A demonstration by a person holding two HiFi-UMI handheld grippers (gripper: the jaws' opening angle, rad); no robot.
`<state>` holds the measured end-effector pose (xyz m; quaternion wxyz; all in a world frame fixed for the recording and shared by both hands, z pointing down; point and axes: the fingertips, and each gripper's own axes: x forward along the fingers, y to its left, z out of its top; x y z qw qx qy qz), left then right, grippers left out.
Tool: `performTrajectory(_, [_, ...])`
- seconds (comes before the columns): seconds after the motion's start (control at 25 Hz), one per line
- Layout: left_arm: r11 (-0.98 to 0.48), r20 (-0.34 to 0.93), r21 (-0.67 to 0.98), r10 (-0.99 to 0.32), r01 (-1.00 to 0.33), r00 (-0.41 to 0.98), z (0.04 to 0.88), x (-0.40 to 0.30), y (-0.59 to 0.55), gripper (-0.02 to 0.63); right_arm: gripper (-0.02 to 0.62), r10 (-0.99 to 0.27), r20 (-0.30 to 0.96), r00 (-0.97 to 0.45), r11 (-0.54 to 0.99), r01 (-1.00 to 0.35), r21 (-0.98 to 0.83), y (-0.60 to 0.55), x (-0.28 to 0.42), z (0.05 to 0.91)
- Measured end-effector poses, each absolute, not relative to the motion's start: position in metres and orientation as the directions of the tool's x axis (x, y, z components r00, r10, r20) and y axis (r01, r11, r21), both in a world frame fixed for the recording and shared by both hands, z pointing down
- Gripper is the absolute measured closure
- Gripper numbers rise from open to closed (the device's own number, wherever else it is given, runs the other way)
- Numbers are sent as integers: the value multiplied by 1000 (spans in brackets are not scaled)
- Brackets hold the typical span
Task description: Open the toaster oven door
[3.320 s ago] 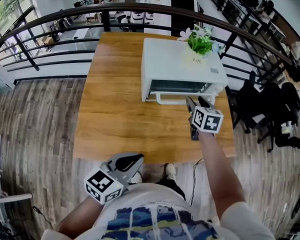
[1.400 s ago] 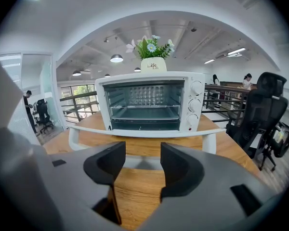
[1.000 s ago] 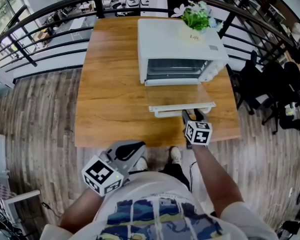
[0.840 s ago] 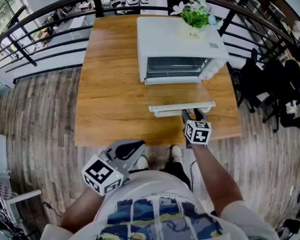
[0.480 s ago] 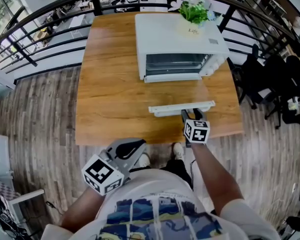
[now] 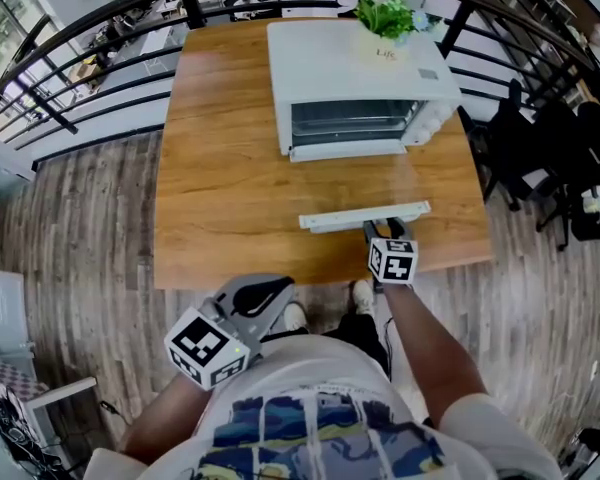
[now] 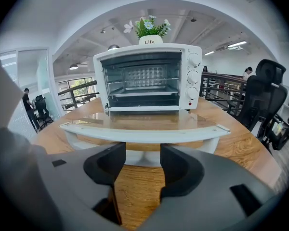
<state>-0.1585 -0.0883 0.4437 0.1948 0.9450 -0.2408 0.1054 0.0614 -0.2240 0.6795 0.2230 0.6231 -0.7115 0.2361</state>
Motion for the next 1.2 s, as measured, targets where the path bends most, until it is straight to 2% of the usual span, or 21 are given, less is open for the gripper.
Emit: performTrajectory(1.2, [-799,326,328,-405,-504,854,455,-149,-98,600,379,-709,690,-142,151,-987,-49,-217,71,722])
